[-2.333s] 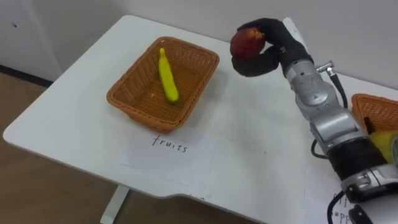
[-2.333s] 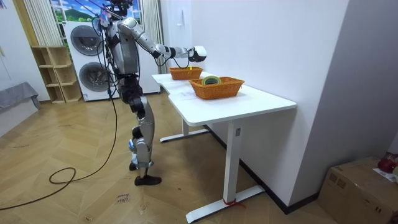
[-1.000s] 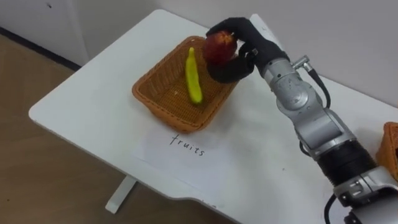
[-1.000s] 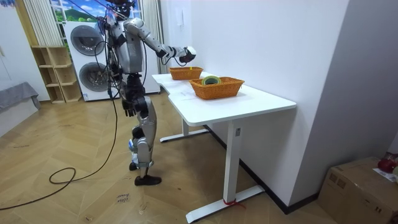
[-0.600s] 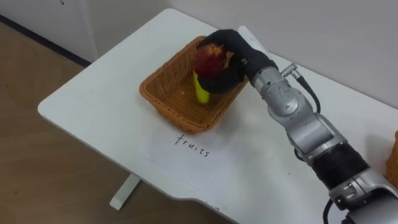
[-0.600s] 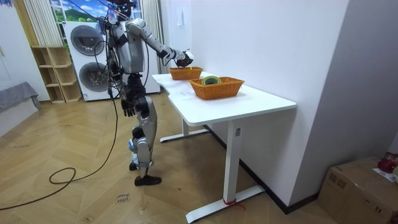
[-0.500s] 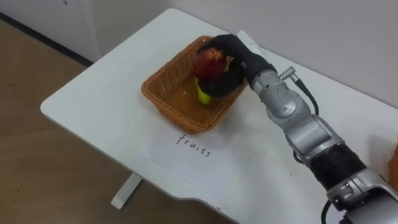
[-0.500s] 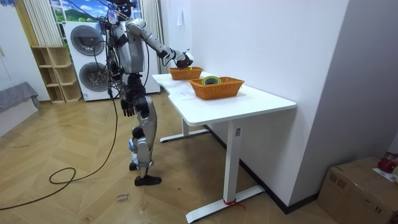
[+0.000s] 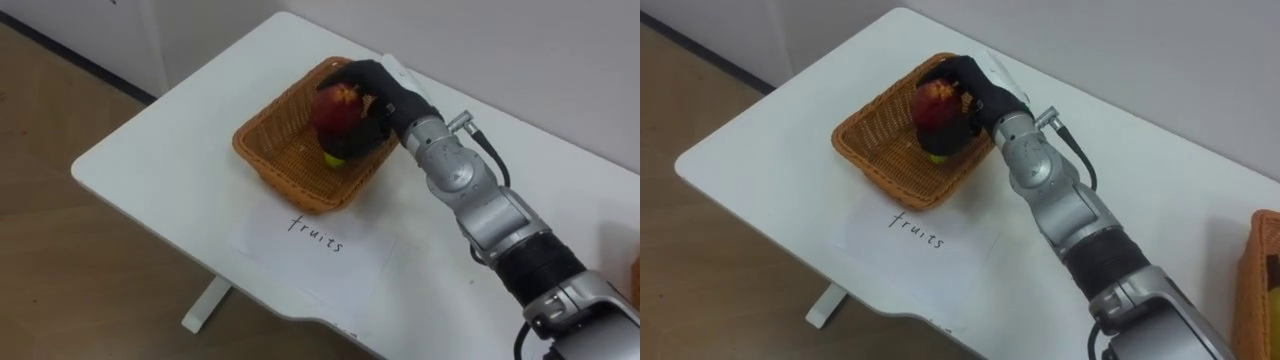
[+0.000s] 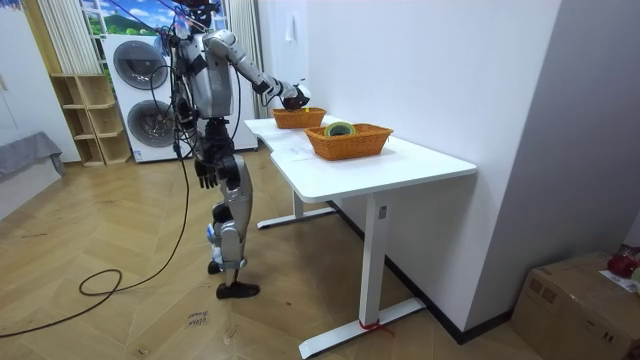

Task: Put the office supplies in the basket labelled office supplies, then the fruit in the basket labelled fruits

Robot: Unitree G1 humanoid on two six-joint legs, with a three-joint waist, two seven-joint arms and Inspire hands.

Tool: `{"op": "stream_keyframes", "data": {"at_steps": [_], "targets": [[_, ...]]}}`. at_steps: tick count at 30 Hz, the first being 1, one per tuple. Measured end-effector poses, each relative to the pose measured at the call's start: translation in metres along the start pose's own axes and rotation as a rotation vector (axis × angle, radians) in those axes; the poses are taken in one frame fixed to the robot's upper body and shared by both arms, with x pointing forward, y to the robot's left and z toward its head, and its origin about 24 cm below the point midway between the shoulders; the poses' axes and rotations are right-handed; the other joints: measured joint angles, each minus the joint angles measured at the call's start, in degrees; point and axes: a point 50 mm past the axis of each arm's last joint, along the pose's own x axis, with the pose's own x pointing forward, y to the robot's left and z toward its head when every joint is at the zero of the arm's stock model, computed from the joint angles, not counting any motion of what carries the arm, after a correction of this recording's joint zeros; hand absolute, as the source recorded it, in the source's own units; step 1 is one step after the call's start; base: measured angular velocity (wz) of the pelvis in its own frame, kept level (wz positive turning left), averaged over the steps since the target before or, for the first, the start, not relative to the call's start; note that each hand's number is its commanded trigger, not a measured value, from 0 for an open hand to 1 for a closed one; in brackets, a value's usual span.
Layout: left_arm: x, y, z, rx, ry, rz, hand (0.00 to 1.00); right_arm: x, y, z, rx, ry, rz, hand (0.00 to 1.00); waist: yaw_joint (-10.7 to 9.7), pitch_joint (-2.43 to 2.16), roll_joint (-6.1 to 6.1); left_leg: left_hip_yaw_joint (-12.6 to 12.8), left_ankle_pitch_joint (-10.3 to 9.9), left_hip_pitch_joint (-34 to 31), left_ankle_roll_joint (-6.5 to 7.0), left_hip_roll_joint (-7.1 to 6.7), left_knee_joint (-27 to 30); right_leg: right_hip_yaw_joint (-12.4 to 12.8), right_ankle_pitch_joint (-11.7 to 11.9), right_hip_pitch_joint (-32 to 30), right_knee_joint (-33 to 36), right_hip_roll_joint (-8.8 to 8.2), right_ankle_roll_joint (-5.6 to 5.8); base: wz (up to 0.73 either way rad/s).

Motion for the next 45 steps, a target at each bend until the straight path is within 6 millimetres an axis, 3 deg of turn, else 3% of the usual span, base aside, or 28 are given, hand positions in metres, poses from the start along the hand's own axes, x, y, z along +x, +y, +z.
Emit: {"op": "stream_keyframes", "data": {"at_steps": [6, 7, 8, 9, 45], "targets": [[0.000, 0.000, 0.000, 0.001, 0.000, -0.005, 0.00, 0.000, 0.002, 0.001, 0.006, -0.003, 0.003, 1.00, 0.0, 0.00, 0.00, 0.0, 0.0, 0.0, 0.00, 0.00, 0.0, 0.0, 0.0, 0.0, 0.0, 0.00, 0.00, 0.00], [0.000, 0.000, 0.000, 0.002, 0.001, -0.006, 0.00, 0.001, 0.003, 0.002, 0.008, -0.005, 0.005, 0.90, 0.0, 0.00, 0.00, 0.0, 0.0, 0.0, 0.00, 0.00, 0.0, 0.0, 0.0, 0.0, 0.0, 0.00, 0.00, 0.00], [0.000, 0.000, 0.000, 0.002, 0.001, -0.006, 0.00, 0.001, 0.003, 0.002, 0.010, -0.005, 0.005, 0.57, 0.0, 0.00, 0.00, 0.0, 0.0, 0.0, 0.00, 0.00, 0.0, 0.0, 0.0, 0.0, 0.0, 0.00, 0.00, 0.00], [0.000, 0.000, 0.000, 0.002, 0.001, -0.006, 0.00, 0.001, 0.005, 0.003, 0.014, -0.005, 0.007, 0.00, 0.0, 0.00, 0.00, 0.0, 0.0, 0.0, 0.00, 0.00, 0.0, 0.0, 0.0, 0.0, 0.0, -0.01, 0.00, 0.00], [0.000, 0.000, -0.001, 0.009, 0.003, -0.015, 0.00, 0.002, 0.010, 0.005, 0.022, 0.003, 0.023, 0.00, 0.4, -0.04, -0.06, 0.0, 0.0, 0.2, 0.00, -0.02, 0.0, 0.0, 0.0, 0.1, 0.0, -0.04, 0.00, 0.00]]}}
